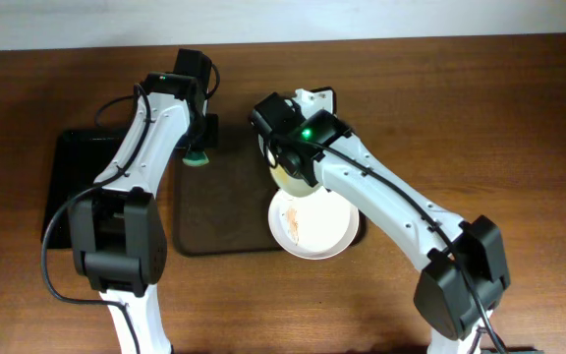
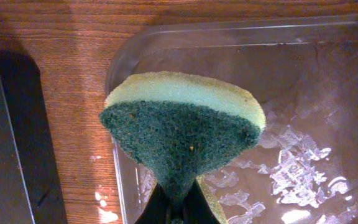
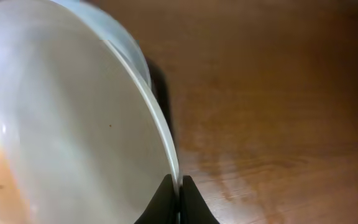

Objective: Clean dirty plates on tray and stack at the side
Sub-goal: 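Lift the plate with the right gripper and place it right of tray, then grasp the bottom plate rim with the right gripper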

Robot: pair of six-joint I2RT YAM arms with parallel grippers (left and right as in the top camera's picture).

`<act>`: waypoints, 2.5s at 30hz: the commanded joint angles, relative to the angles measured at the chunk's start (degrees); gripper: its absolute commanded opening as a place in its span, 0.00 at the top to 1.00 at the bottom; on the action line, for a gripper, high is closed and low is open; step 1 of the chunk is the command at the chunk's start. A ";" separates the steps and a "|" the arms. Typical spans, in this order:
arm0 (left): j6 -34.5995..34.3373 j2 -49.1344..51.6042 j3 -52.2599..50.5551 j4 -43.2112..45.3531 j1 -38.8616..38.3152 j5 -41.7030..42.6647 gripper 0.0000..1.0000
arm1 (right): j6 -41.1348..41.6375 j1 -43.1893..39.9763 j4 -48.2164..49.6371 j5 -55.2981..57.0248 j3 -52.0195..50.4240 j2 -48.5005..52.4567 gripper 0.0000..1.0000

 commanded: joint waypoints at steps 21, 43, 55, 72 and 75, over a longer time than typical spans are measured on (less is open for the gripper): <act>-0.74 0.37 1.25 0.35 0.31 0.20 0.99 | 0.33 20.13 0.39 41.55 1.14 -5.75 0.96; -0.74 0.37 1.25 2.40 0.35 2.01 0.99 | -4.44 -52.37 9.60 -27.50 -22.56 -13.29 0.96; -0.74 0.37 1.25 2.58 0.31 2.16 0.99 | -14.62 -51.93 6.43 -46.45 -18.38 -14.10 0.44; -0.74 0.37 1.22 2.67 0.31 2.14 0.99 | -5.22 -23.69 10.43 -55.74 -33.18 -4.63 0.47; -0.74 0.37 1.22 2.67 0.31 2.14 0.99 | -5.22 -23.65 11.39 -56.00 -33.18 -3.15 0.62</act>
